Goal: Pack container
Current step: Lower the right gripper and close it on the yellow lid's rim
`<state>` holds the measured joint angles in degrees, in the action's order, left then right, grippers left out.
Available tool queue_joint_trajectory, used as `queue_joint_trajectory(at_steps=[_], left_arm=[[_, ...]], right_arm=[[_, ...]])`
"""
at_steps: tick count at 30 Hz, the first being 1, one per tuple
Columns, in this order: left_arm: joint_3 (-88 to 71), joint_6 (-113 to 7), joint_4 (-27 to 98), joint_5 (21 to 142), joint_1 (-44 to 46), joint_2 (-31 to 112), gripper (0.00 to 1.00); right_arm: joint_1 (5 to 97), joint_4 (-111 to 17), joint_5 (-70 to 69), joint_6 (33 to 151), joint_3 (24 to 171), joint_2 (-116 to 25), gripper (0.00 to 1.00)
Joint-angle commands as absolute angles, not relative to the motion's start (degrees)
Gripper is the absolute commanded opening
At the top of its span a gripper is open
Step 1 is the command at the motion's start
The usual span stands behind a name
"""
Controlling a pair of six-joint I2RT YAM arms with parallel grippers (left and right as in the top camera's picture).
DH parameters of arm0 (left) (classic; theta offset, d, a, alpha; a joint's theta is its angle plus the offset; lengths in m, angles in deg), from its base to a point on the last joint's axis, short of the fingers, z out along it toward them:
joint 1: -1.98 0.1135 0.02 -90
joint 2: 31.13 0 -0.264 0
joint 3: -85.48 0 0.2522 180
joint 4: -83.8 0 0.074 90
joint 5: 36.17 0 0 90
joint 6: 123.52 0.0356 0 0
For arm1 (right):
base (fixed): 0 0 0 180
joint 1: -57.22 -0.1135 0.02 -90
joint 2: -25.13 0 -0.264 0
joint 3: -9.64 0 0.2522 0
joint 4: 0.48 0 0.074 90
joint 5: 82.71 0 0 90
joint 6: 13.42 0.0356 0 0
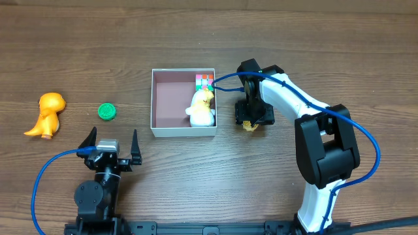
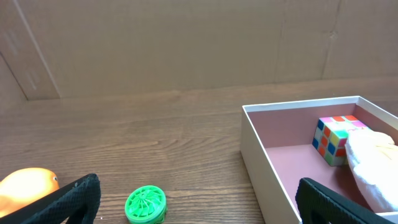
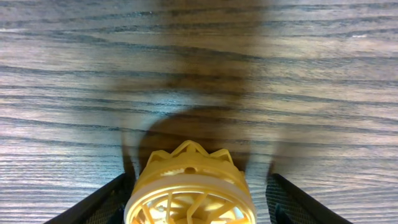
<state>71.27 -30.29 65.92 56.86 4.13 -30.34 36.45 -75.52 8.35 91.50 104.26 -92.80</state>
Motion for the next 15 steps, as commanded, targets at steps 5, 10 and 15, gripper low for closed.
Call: queue_joint_trajectory(at_steps=[5,10,15], left_arm=[[71.44,-29.42,65.92,57.67,4.59,-30.49,1.00],[71.44,-29.42,65.92,57.67,4.59,-30.49,1.00],[71.44,-29.42,65.92,57.67,4.59,-30.49,1.00]], right_arm=[[36.27,-75.37,7.58,91.54,104.22,-93.85,0.62],[36.27,-75.37,7.60,91.57,104.22,-93.85,0.58],[36.27,-75.48,7.62,91.57,104.24,-93.85,0.53]])
